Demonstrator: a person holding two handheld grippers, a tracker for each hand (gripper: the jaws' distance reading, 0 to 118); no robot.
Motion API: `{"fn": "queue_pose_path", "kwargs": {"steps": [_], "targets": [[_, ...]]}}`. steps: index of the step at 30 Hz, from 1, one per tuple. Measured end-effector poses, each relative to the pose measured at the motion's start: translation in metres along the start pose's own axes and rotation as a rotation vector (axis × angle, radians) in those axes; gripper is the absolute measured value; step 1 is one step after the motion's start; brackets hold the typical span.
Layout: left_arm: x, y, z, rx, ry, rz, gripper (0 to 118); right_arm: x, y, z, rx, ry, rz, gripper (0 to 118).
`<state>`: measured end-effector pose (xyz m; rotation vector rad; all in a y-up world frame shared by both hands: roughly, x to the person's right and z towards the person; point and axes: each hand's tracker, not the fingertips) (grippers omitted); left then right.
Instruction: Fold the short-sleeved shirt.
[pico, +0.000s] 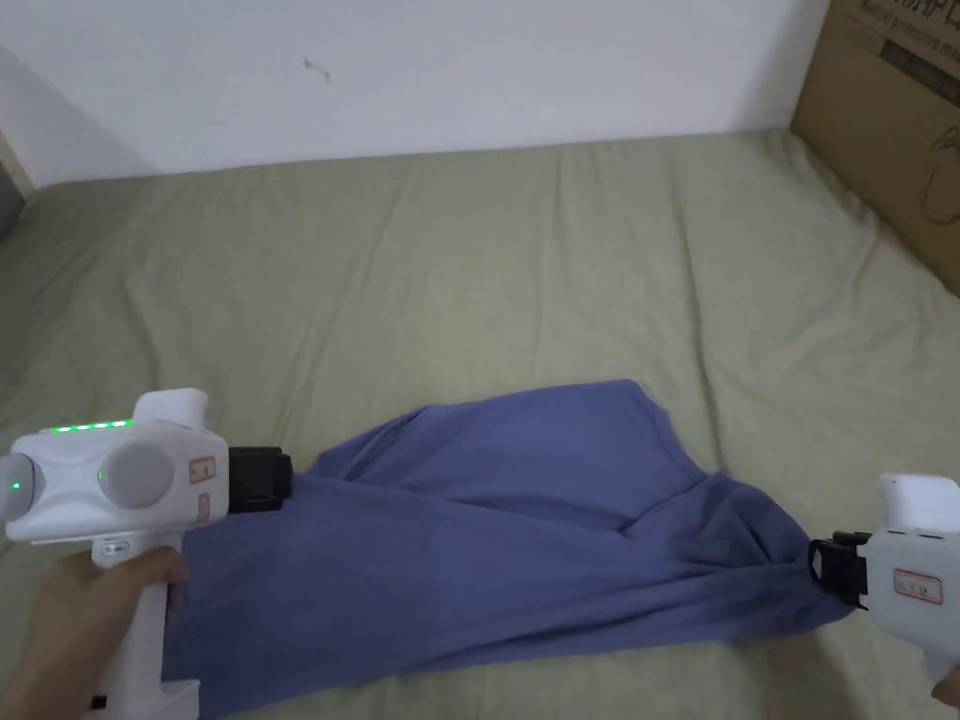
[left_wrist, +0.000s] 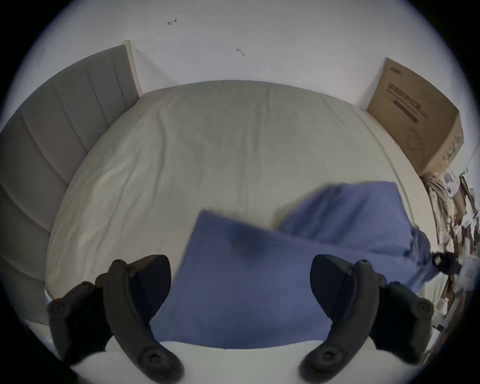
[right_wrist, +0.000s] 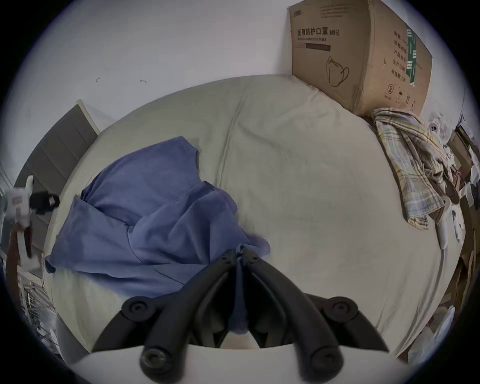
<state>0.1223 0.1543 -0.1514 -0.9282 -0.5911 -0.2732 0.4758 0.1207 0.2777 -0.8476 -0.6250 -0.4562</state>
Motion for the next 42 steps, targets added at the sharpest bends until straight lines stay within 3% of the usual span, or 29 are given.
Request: {"fn": "queue_pose_path", "kwargs": {"steps": [7,8,9,11,13,14,16,17,22,30,36,42], "targets": [[-0.021,0.023,-0.069,-0.079,0.045,0.001,103,0.002,0.002,-0.01,-0.026,-0.011,-0.01,6],[-0.023,0.022,-0.077,-0.091,0.041,0.01,95,0.002,0.002,-0.011,-0.028,-0.011,-0.012,6],[-0.024,0.02,-0.084,-0.109,0.029,0.017,75,0.002,0.002,-0.012,-0.031,-0.012,-0.011,6],[-0.025,0.012,-0.092,-0.141,-0.042,0.051,70,0.001,0.002,-0.014,-0.035,-0.016,-0.009,6],[-0.022,0.01,-0.083,-0.093,0.006,0.034,67,0.001,0.002,-0.015,-0.039,-0.018,-0.01,6],[-0.02,0.012,-0.08,-0.086,0.015,0.022,60,0.001,0.002,-0.015,-0.04,-0.019,-0.01,6],[-0.019,0.015,-0.076,-0.075,0.033,-0.006,8,-0.001,0.003,-0.015,-0.042,-0.015,-0.011,6],[-0.02,0.019,-0.073,-0.078,0.033,0.011,1,-0.001,0.003,-0.014,-0.043,-0.009,-0.017,6],[-0.013,0.025,-0.039,-0.056,0.023,-0.029,1,-0.004,0.008,0.001,-0.026,-0.007,-0.022,6],[-0.019,0.045,0.071,0.136,0.086,-0.08,1,-0.021,0.041,0.039,0.056,0.017,-0.006,6],[-0.027,0.065,0.154,0.259,0.183,-0.104,1,-0.052,0.102,0.071,0.152,0.042,0.036,6],[-0.049,0.102,0.207,0.352,0.232,-0.043,1,-0.094,0.187,0.115,0.262,0.095,0.067,6]]}}
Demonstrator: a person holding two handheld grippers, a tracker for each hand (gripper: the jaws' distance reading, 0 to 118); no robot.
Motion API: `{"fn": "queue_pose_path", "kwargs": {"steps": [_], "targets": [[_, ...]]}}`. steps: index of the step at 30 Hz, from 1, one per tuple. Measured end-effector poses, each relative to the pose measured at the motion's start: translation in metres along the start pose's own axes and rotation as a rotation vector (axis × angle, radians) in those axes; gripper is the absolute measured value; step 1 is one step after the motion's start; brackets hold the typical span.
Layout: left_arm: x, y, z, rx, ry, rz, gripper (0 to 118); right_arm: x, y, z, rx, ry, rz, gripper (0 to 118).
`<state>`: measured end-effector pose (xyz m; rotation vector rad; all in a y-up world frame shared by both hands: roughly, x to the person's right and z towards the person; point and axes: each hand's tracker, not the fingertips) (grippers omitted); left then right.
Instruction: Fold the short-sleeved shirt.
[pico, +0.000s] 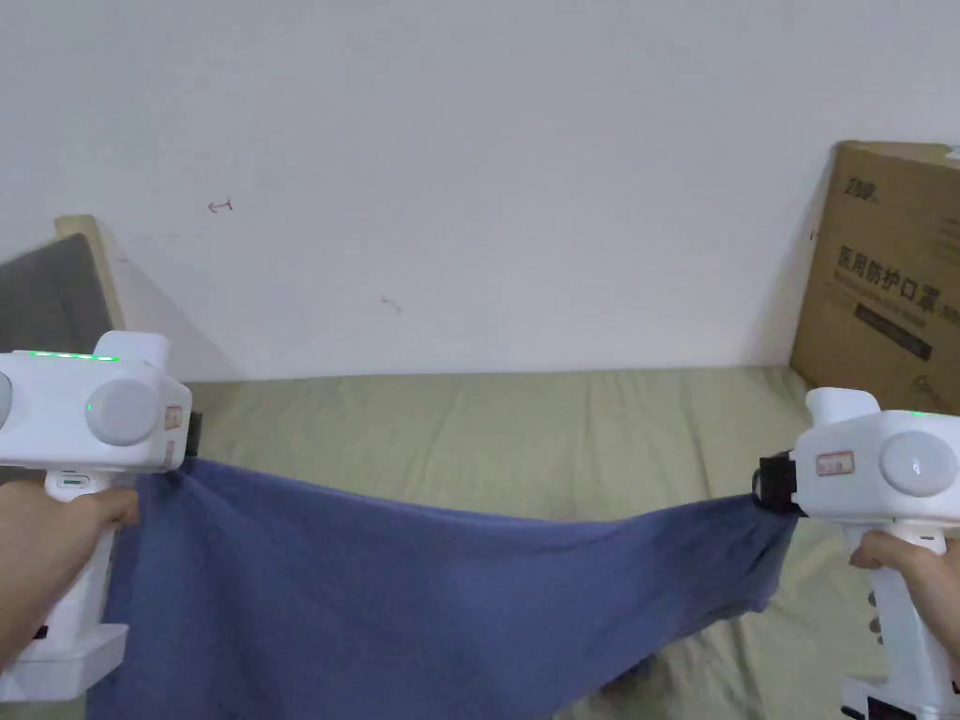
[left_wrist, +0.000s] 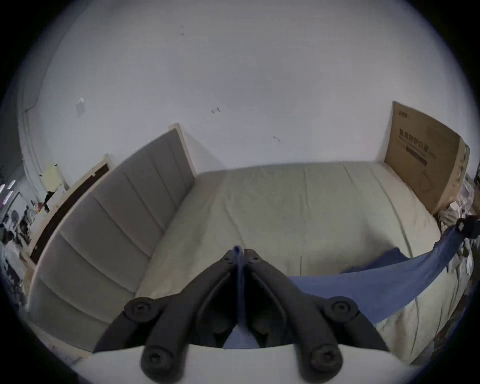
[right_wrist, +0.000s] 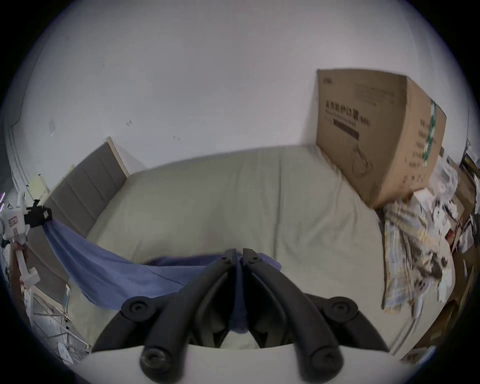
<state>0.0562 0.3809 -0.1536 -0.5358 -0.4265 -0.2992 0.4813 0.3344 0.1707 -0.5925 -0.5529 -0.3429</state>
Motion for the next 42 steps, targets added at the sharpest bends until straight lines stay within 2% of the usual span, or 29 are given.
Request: {"fn": "queue_pose_path", "kwargs": {"steps": [5,9,11,13,17,19,20,23,25,27,30,33,36,42], "targets": [[-0.018,0.058,0.009,0.067,0.085,0.026,1,-0.033,0.104,0.003,0.095,0.014,0.013,6],[-0.024,0.108,0.004,0.099,0.133,-0.017,1,-0.062,0.181,0.005,0.166,0.0,0.065,6],[-0.031,0.141,-0.002,0.117,0.148,0.012,1,-0.071,0.219,0.009,0.201,0.004,0.035,6],[-0.037,0.171,-0.001,0.182,0.141,0.1,1,-0.074,0.251,0.01,0.241,0.009,0.019,6],[-0.036,0.23,-0.006,0.246,0.172,0.053,1,-0.083,0.309,0.014,0.299,-0.056,0.072,6],[-0.034,0.255,-0.008,0.284,0.179,0.051,1,-0.083,0.333,0.022,0.346,-0.026,0.011,6],[-0.032,0.266,-0.008,0.312,0.189,0.064,1,-0.083,0.345,0.026,0.369,-0.018,0.008,6],[-0.026,0.29,-0.008,0.387,0.189,0.046,1,-0.086,0.376,0.04,0.413,-0.103,0.078,6],[-0.023,0.304,-0.01,0.381,0.187,0.03,1,-0.087,0.39,0.048,0.431,-0.109,0.061,6],[-0.021,0.314,-0.013,0.415,0.177,0.038,1,-0.088,0.398,0.057,0.488,-0.107,0.045,6],[-0.017,0.317,-0.019,0.481,0.172,0.076,1,-0.088,0.4,0.059,0.511,-0.125,0.076,6],[-0.006,0.302,-0.036,0.494,0.208,0.066,1,-0.082,0.39,0.044,0.503,-0.112,0.074,6],[0.002,0.274,-0.077,0.462,0.21,0.059,1,-0.077,0.369,0.006,0.415,-0.121,0.094,6],[0.034,0.176,-0.189,0.226,0.195,-0.025,1,-0.058,0.291,-0.119,0.159,-0.141,0.093,6]]}}
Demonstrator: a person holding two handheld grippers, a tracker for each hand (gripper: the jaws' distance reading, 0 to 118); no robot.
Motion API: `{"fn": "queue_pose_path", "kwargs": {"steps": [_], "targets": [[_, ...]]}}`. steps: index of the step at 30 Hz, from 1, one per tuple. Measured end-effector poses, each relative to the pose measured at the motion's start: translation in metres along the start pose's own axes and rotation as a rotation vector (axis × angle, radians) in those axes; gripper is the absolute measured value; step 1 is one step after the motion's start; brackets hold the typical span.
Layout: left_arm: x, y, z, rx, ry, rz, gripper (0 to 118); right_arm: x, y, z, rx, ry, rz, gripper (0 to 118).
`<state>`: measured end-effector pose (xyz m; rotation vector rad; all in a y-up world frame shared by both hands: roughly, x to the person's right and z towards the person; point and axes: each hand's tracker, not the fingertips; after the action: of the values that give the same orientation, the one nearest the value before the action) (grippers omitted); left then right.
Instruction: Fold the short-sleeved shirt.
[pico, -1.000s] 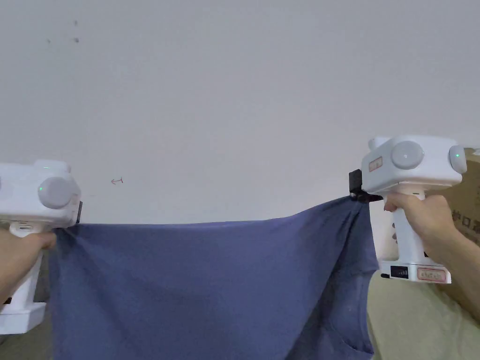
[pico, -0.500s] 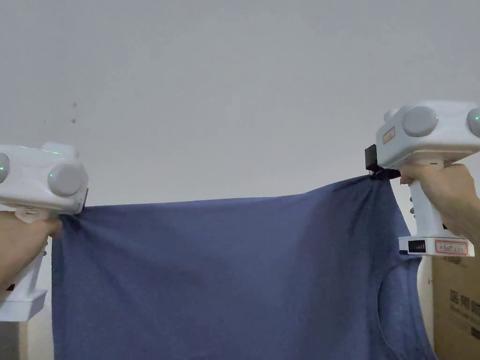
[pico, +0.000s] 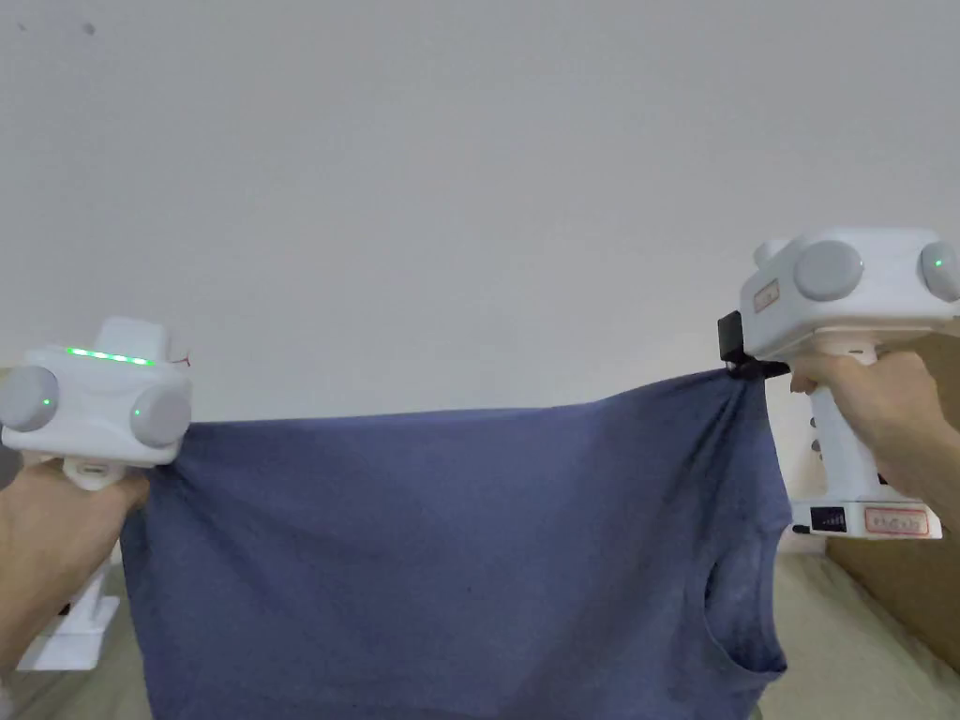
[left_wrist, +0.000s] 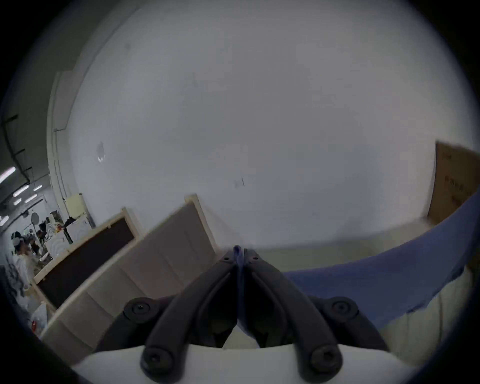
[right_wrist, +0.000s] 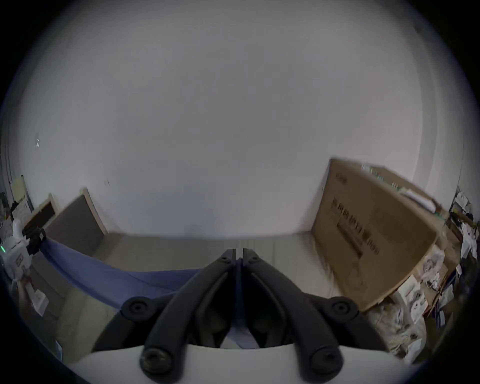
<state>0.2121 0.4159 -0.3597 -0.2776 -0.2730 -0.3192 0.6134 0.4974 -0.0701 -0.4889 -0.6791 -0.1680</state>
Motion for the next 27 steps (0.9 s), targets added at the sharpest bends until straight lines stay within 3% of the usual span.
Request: {"fn": "queue_pose_path", "kwargs": {"steps": [8,13,17,21,22,24,25,27], "targets": [[0.064,-0.164,-0.078,-0.368,-0.044,-0.099,1,-0.006,-0.172,-0.135,-0.384,0.002,-0.022,6],[0.075,-0.233,-0.082,-0.457,-0.068,-0.126,1,0.004,-0.259,-0.18,-0.551,-0.004,-0.024,6],[0.064,-0.266,-0.065,-0.471,-0.092,-0.104,1,0.023,-0.302,-0.161,-0.561,0.025,-0.051,6],[0.072,-0.247,-0.073,-0.452,-0.142,-0.12,1,0.031,-0.318,-0.122,-0.555,0.031,-0.05,6],[0.06,-0.263,-0.043,-0.453,-0.147,-0.13,1,0.031,-0.32,-0.108,-0.542,0.027,-0.057,6],[0.056,-0.265,-0.027,-0.445,-0.154,-0.184,1,0.026,-0.325,-0.076,-0.513,0.05,-0.036,6],[0.025,-0.296,-0.018,-0.379,-0.078,-0.239,1,0.024,-0.329,-0.06,-0.498,0.051,-0.02,6],[0.007,-0.316,0.003,-0.391,-0.095,-0.201,1,0.021,-0.342,-0.026,-0.497,0.05,0.003,6]]}}
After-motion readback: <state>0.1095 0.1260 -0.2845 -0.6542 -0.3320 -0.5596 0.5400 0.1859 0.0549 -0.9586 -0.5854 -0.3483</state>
